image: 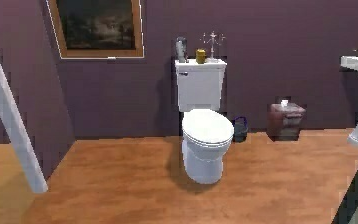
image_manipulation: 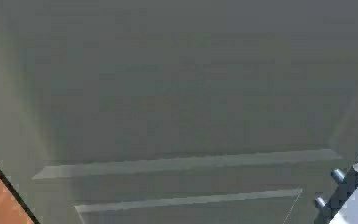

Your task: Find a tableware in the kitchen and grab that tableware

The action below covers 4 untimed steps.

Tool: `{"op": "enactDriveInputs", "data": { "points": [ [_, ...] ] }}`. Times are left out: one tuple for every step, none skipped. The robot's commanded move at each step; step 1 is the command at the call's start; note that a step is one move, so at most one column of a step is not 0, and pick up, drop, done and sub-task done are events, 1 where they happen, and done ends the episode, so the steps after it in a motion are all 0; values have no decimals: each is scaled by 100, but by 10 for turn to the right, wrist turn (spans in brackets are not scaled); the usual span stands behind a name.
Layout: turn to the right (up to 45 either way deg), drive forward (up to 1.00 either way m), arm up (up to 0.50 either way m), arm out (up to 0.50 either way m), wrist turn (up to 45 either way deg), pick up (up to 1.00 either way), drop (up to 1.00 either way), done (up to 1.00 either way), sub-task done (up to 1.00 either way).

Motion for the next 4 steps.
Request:
{"op": "enactDriveInputs", "data": {
  "points": [
    [0, 45, 0, 0, 0, 0, 0, 0, 0],
    [-450, 0, 0, 0, 0, 0, 0, 0, 0],
    [-30, 0, 0, 0, 0, 0, 0, 0, 0],
    [0, 60, 0, 0, 0, 0, 0, 0, 0]
  ]
}}
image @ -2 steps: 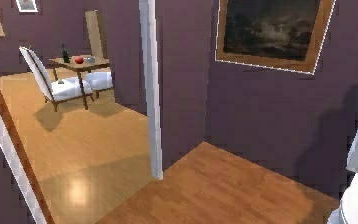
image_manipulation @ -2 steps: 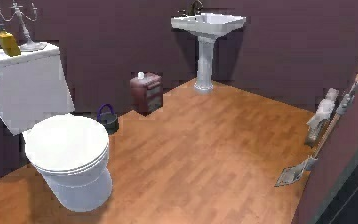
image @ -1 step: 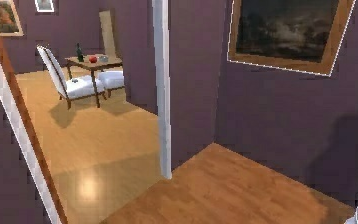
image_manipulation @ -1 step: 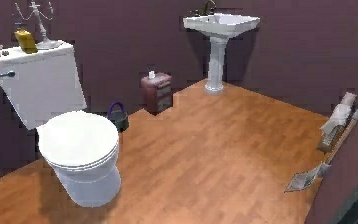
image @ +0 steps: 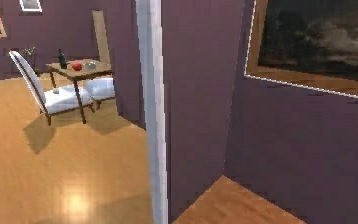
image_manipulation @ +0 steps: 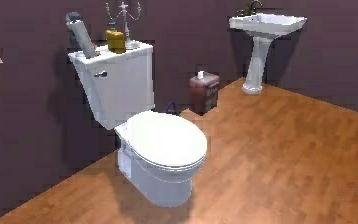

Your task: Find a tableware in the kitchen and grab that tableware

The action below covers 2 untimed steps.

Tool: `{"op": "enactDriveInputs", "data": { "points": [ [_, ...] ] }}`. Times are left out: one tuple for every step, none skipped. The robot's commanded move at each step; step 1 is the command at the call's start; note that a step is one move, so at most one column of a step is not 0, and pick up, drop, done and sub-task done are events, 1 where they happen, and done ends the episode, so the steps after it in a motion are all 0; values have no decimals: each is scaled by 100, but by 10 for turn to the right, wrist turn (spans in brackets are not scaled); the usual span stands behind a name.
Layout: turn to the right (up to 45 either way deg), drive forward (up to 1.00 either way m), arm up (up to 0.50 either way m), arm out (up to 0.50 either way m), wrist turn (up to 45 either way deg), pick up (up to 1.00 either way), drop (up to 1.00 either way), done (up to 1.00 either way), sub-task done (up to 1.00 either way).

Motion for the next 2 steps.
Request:
{"op": "enactDriveInputs", "data": {
  "points": [
    [-300, 0, 0, 0, 0, 0, 0, 0, 0],
    [0, 100, 0, 0, 0, 0, 0, 0, 0]
  ]
}}
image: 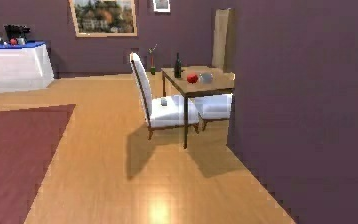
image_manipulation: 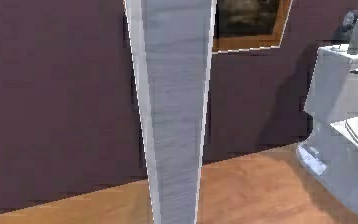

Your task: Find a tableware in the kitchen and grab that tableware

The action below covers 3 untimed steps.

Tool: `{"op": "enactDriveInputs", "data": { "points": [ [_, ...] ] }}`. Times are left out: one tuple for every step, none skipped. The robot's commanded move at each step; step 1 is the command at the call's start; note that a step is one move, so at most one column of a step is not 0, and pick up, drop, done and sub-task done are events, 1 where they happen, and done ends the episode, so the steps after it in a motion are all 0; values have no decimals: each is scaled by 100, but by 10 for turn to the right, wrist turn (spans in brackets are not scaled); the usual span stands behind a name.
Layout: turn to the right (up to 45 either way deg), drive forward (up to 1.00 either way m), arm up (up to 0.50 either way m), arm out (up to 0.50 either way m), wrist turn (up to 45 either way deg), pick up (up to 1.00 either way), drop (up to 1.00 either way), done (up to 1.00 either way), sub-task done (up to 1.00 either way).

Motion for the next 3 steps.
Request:
{"op": "enactDriveInputs", "data": {
  "points": [
    [0, 100, 0, 0, 0, 0, 0, 0, 0],
    [-30, 0, 0, 0, 0, 0, 0, 0, 0],
    [0, 55, 0, 0, 0, 0, 0, 0, 0]
  ]
}}
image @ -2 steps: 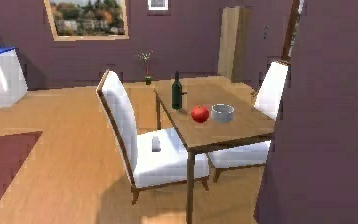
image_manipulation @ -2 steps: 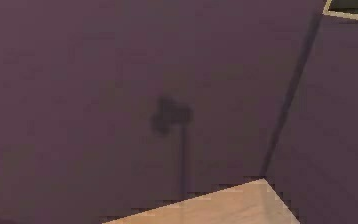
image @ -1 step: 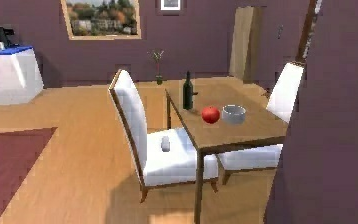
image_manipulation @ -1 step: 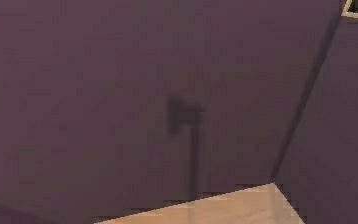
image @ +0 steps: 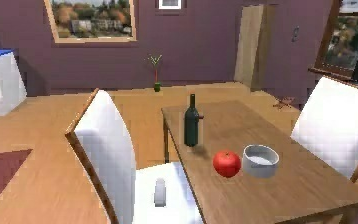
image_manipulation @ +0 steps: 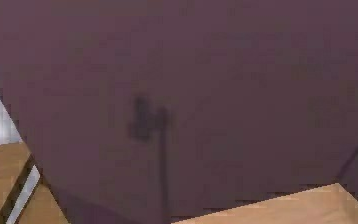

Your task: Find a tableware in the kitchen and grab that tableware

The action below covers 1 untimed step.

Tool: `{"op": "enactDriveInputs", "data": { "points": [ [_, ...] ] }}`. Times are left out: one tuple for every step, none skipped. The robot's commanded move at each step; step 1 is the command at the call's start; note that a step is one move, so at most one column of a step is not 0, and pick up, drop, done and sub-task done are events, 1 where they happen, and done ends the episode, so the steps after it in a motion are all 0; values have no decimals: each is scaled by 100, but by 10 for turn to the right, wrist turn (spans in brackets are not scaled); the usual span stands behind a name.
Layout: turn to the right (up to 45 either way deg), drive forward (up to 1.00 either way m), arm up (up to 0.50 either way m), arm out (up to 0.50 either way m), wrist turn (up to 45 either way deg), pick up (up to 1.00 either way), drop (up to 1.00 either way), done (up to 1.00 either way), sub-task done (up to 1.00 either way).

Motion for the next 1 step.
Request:
{"op": "enactDriveInputs", "data": {
  "points": [
    [-450, 0, 0, 0, 0, 0, 0, 0, 0]
  ]
}}
